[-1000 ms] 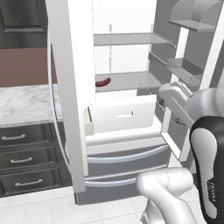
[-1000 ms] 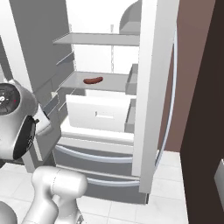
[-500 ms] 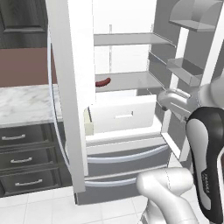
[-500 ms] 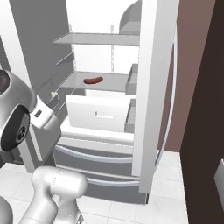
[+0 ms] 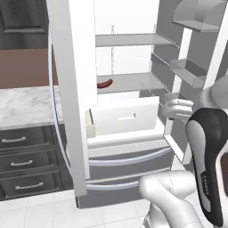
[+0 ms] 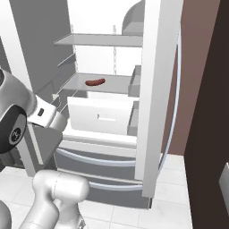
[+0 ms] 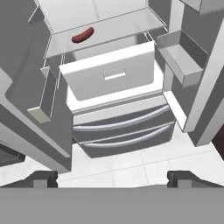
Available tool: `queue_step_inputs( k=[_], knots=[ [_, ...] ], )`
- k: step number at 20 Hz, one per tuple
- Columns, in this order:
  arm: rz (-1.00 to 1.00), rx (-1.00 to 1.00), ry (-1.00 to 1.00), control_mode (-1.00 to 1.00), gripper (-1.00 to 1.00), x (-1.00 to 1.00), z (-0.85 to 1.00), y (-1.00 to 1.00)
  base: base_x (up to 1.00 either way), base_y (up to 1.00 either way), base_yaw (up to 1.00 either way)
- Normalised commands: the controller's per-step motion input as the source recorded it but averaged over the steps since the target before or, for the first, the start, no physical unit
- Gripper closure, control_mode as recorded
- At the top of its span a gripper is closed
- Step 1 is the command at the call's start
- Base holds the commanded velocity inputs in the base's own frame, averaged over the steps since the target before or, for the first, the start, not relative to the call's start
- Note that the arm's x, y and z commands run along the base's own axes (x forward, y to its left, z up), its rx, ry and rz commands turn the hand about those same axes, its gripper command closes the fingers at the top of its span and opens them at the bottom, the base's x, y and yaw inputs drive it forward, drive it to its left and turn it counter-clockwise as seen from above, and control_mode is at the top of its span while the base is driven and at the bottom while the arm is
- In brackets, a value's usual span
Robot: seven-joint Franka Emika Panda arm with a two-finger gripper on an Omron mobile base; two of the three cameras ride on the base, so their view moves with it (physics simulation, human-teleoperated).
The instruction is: Move the hot dog bun to the plate on the dining table and place the condiment next to that plate. Then navigate to the fridge and take the sausage and place it on the plate as well.
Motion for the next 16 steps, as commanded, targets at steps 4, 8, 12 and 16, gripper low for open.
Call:
queue_step_inputs(
  k=[4,8,12,16],
  knots=[
    [0.0,0.0,0.0,-1.0,-1.0,0.0,0.0,0.0,0.0,0.0,0.0],
    [0.0,0.0,0.0,-1.0,-1.0,0.01,0.0,0.0,0.0,0.0,0.0],
    [0.0,0.0,0.0,-1.0,-1.0,0.09,0.0,0.0,0.0,0.0,0.0],
    [0.0,0.0,0.0,1.0,-1.0,0.0,0.0,0.0,0.27,0.0,0.0]
  ],
)
